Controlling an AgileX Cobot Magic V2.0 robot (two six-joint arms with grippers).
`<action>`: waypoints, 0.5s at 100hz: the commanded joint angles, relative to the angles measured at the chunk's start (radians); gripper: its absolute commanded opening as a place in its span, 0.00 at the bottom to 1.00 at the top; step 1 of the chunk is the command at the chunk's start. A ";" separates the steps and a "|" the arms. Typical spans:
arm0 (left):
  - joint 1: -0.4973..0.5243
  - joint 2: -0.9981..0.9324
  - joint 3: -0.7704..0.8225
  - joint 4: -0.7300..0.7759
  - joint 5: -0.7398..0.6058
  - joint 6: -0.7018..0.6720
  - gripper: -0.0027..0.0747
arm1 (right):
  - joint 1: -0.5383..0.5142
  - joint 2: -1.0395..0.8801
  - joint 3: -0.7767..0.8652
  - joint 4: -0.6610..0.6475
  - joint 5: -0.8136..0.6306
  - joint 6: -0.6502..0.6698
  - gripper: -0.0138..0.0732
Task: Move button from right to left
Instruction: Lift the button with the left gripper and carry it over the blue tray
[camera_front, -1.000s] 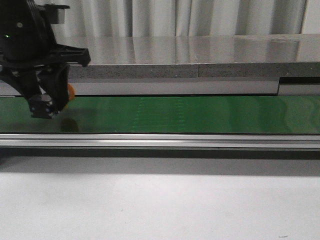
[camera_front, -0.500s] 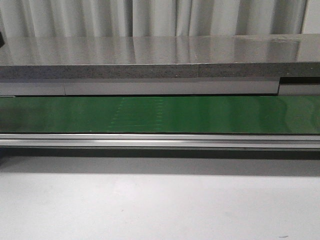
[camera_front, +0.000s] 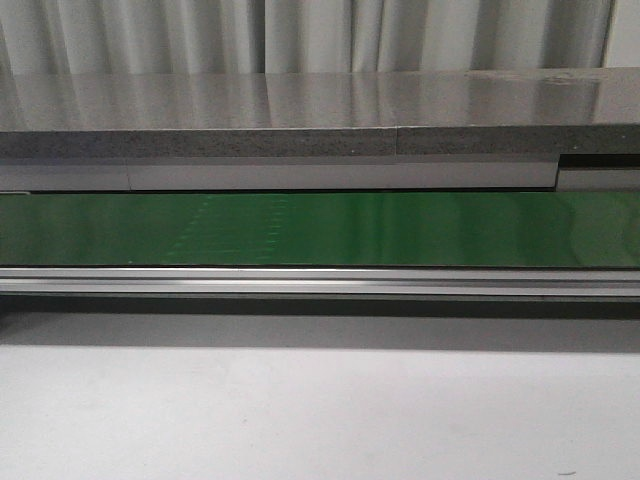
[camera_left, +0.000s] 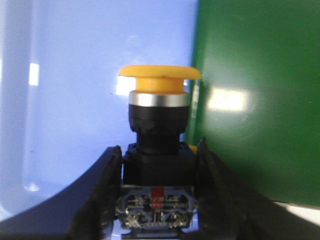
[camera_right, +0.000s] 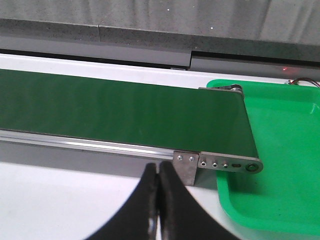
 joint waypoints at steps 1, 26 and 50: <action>0.023 -0.019 -0.028 -0.006 -0.036 0.051 0.17 | 0.000 0.012 -0.027 -0.009 -0.082 -0.001 0.08; 0.037 0.059 -0.028 0.023 -0.090 0.061 0.17 | 0.000 0.012 -0.027 -0.009 -0.082 -0.001 0.08; 0.065 0.136 -0.028 -0.009 -0.151 0.061 0.17 | 0.000 0.012 -0.027 -0.009 -0.082 -0.001 0.08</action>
